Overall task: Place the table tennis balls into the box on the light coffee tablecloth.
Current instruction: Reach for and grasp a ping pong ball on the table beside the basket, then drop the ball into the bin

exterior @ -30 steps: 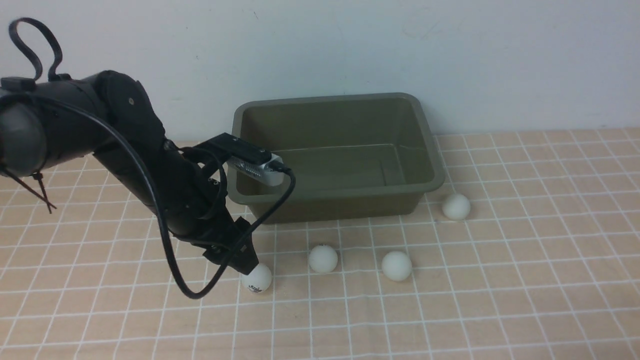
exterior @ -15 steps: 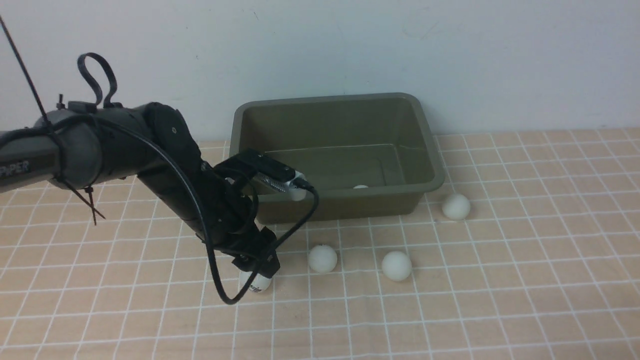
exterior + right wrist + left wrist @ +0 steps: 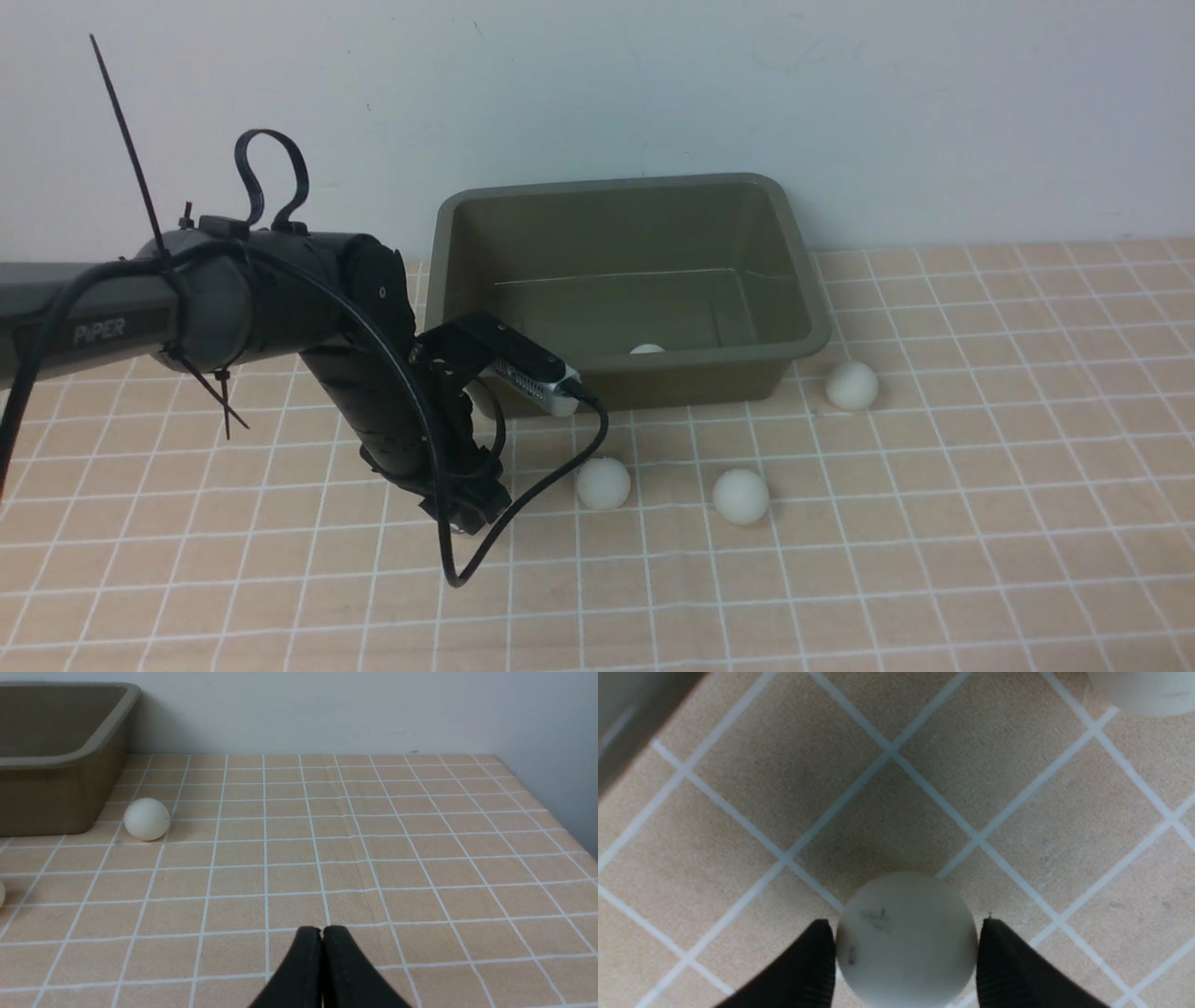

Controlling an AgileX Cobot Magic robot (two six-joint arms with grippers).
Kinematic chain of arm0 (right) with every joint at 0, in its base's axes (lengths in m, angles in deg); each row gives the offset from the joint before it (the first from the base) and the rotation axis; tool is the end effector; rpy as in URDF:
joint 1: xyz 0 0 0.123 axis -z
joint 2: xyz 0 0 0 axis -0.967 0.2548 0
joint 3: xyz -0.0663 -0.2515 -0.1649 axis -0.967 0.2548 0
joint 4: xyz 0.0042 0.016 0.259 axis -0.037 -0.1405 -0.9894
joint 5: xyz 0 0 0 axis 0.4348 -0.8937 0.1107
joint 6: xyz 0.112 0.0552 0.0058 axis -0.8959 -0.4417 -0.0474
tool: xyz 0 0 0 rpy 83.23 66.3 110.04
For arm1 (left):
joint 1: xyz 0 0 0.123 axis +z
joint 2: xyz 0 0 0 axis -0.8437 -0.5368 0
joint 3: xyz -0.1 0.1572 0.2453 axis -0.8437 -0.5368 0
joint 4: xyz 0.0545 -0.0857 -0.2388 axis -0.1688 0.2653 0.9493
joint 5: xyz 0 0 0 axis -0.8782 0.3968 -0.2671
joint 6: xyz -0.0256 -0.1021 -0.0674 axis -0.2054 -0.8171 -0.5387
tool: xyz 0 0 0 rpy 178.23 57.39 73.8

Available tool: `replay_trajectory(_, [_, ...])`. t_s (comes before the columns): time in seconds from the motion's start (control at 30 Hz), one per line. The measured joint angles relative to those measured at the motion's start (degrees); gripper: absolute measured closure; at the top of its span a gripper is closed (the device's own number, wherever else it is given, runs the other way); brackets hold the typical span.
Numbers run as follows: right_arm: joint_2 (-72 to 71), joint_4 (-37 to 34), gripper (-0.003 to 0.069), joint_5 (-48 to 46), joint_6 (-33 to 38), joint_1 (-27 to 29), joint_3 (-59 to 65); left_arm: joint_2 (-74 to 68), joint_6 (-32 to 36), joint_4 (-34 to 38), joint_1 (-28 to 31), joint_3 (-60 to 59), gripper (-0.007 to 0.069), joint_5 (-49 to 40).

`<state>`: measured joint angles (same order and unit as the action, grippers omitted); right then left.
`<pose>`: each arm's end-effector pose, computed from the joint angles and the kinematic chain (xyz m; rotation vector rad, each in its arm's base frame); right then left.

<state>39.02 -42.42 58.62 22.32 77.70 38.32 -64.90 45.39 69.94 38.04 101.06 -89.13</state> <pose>0.0683 -0.0091 0.1590 0.0907 1.8958 -0.0642 0.3635 -0.1472 0.1418 0.9927 2.7508 -0.2054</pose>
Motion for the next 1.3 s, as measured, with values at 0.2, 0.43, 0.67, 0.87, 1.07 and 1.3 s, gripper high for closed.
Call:
replay_trajectory(0.2, [0.0,0.0,0.0673,0.0,0.0,0.0,0.0,-0.11,0.24,0.0,0.0,0.12,0.032,-1.21])
replay_trajectory(0.43, [0.0,0.0,0.0673,0.0,-0.5,0.0,0.0,2.5,4.54,6.91,-0.24,0.89,0.032,-12.92])
replay_trajectory(0.67, [0.0,0.0,0.0673,0.0,-0.63,0.0,0.0,7.28,18.92,22.87,-0.4,6.96,0.032,-15.72])
replay_trajectory(0.87, [0.0,0.0,0.0673,0.0,-0.74,0.0,0.0,6.21,19.04,24.4,-0.47,12.17,0.032,-0.8])
replay_trajectory(1.07, [0.0,0.0,0.0673,0.0,-0.74,0.0,0.0,1.58,18.49,20.14,-0.47,16.22,0.032,6.43])
replay_trajectory(1.3, [0.0,0.0,0.0673,0.0,-0.74,0.0,0.0,-5.35,14.88,11.54,-0.47,21.57,0.0237,3.47])
